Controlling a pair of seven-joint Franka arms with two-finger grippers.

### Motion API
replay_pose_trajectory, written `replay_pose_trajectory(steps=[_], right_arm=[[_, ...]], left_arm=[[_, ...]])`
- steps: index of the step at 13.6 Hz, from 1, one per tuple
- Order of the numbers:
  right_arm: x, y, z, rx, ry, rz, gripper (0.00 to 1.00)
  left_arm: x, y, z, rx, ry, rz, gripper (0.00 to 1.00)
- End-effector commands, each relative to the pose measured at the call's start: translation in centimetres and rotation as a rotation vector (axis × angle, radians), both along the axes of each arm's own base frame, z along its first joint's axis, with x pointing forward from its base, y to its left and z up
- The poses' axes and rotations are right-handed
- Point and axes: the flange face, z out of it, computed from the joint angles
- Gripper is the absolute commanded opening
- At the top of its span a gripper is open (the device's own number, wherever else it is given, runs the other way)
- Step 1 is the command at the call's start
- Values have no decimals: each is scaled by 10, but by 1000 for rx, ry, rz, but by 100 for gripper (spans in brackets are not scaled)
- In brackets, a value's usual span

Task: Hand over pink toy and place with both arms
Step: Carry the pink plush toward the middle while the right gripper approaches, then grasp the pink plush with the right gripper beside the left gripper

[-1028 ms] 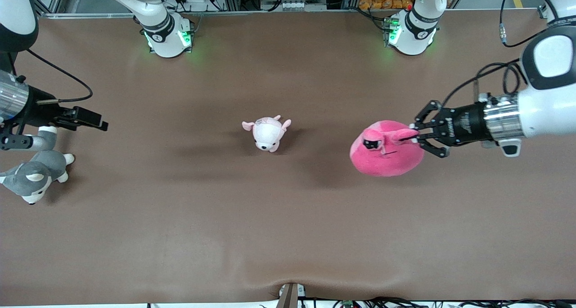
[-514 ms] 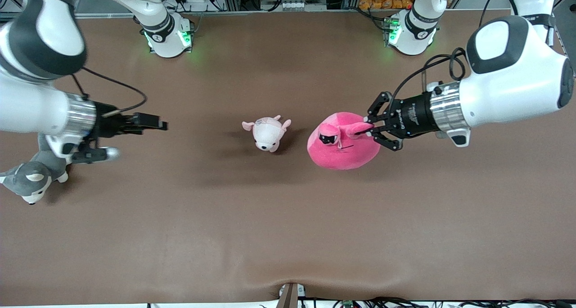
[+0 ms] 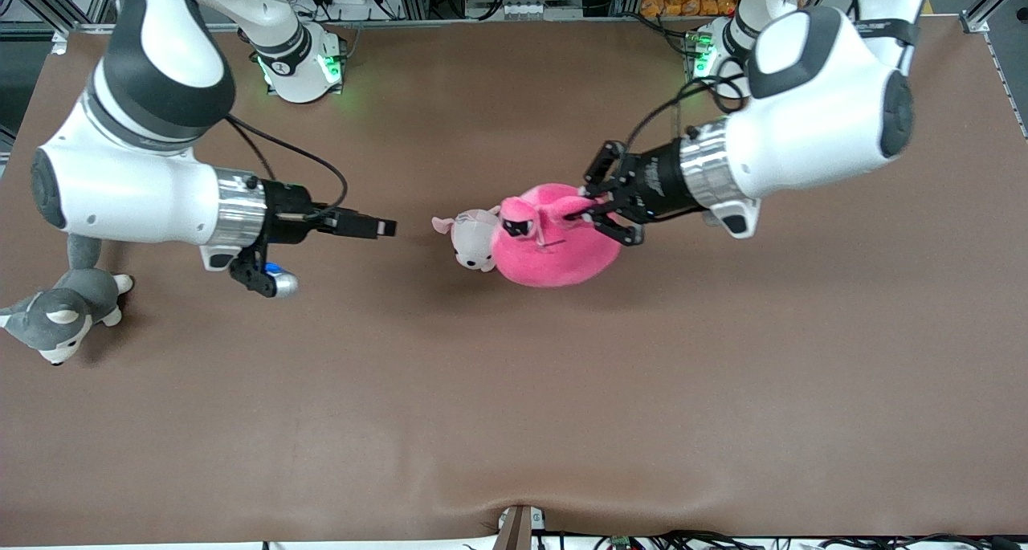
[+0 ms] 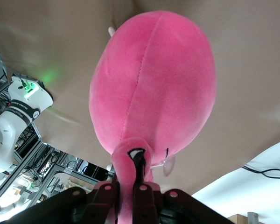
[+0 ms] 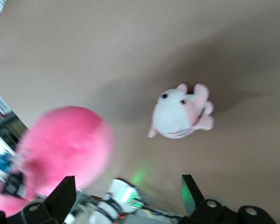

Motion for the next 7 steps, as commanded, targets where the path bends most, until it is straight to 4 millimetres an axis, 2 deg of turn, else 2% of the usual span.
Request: replay_pose_trajectory(steps=[1, 4, 7], right_arm=[[7, 26, 8, 90, 144, -162, 100], [9, 37, 4, 195, 287, -250, 100], [-3, 75, 1, 214, 377, -306, 100]], left_arm=[[-5, -21, 11, -16, -16, 13, 0], [-7, -25, 11, -22, -14, 11, 0], [-5, -28, 5, -29, 0, 14, 0]])
